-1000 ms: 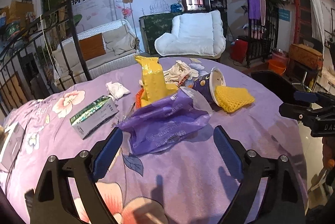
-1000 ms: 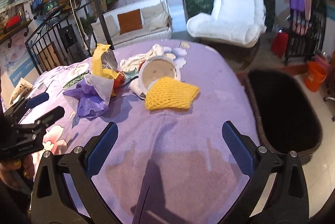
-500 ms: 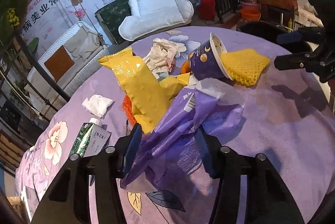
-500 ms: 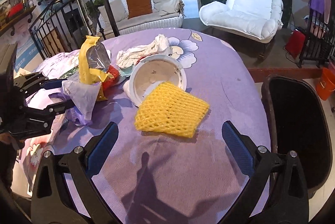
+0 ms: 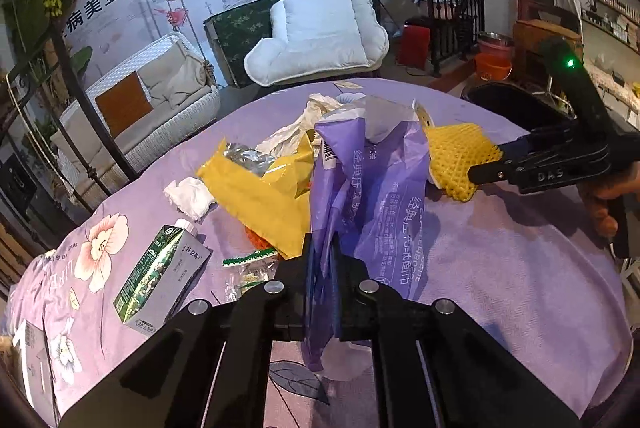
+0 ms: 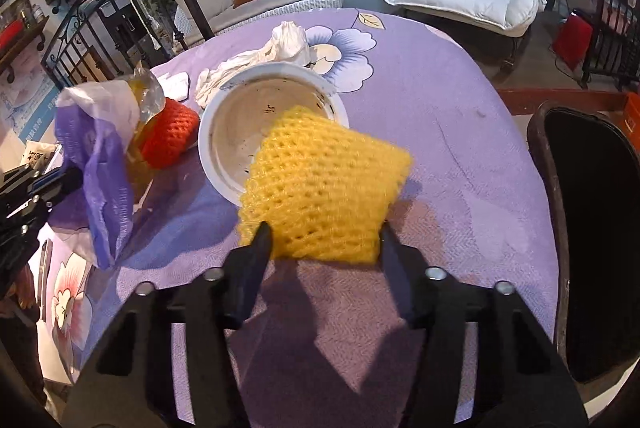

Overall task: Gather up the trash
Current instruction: 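Grasp the purple plastic bag with the left tool while the right tool grasps the yellow foam net, then carry both items to the black bin and open both tools to drop them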

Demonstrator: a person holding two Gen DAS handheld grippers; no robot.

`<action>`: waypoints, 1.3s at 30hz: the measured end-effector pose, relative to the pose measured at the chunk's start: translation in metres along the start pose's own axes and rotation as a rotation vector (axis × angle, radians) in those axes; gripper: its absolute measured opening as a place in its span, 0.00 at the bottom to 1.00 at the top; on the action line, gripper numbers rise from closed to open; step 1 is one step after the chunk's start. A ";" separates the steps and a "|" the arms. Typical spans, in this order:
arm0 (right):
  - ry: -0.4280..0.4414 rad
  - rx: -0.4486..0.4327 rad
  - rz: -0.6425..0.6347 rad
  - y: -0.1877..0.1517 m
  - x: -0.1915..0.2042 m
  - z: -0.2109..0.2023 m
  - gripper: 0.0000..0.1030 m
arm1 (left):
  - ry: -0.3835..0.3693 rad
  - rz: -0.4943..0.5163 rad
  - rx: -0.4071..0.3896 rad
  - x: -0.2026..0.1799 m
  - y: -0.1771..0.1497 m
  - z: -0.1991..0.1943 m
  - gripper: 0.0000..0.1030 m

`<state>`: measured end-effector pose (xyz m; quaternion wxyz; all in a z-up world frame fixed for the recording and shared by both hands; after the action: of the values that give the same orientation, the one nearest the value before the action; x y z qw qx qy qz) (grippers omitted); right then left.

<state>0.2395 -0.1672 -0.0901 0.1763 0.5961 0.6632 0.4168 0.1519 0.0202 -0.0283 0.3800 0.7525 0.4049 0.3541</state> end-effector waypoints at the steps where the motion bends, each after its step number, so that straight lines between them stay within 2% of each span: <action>1: 0.002 -0.004 0.002 -0.001 0.001 -0.001 0.35 | -0.002 -0.020 -0.011 -0.001 0.001 -0.004 0.08; 4: 0.015 -0.015 0.013 -0.003 0.002 -0.007 0.17 | -0.002 -0.079 -0.041 0.000 0.004 -0.015 0.08; 7: 0.015 -0.041 0.012 -0.007 0.003 -0.018 0.09 | -0.029 -0.158 -0.057 -0.002 0.004 -0.024 0.08; 10: 0.014 -0.069 0.023 -0.010 0.002 -0.030 0.07 | -0.029 -0.179 -0.081 -0.012 0.005 -0.032 0.08; 19: -0.022 -0.211 0.037 -0.019 -0.007 -0.084 0.04 | -0.091 -0.286 -0.140 -0.041 0.013 -0.042 0.08; 27: -0.069 -0.294 0.024 -0.013 -0.027 -0.129 0.04 | -0.147 -0.318 -0.165 -0.064 0.022 -0.032 0.08; 30: -0.111 -0.326 0.006 -0.008 -0.039 -0.142 0.04 | -0.188 -0.340 -0.179 -0.074 0.034 -0.026 0.08; 33: -0.199 -0.347 -0.001 -0.001 -0.065 -0.150 0.04 | -0.210 -0.323 -0.201 -0.087 0.047 -0.017 0.08; 39: -0.322 -0.305 0.059 0.004 -0.126 -0.142 0.04 | -0.281 -0.313 -0.204 -0.114 0.066 0.001 0.08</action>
<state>0.1671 -0.3341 -0.0368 0.3557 0.6405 0.5380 0.4169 0.1274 -0.1057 0.0025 0.5568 0.6802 0.4220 0.2217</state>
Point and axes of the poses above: each gripper's, at about its wrist camera, not at the fingertips, and z roughly the way its jaws point, x to its left, y to its top, the point moved 2 cm from there along z, roughly the way its jaws point, and after that the axes turned 15 degrees about -x, right-handed, at the moved point
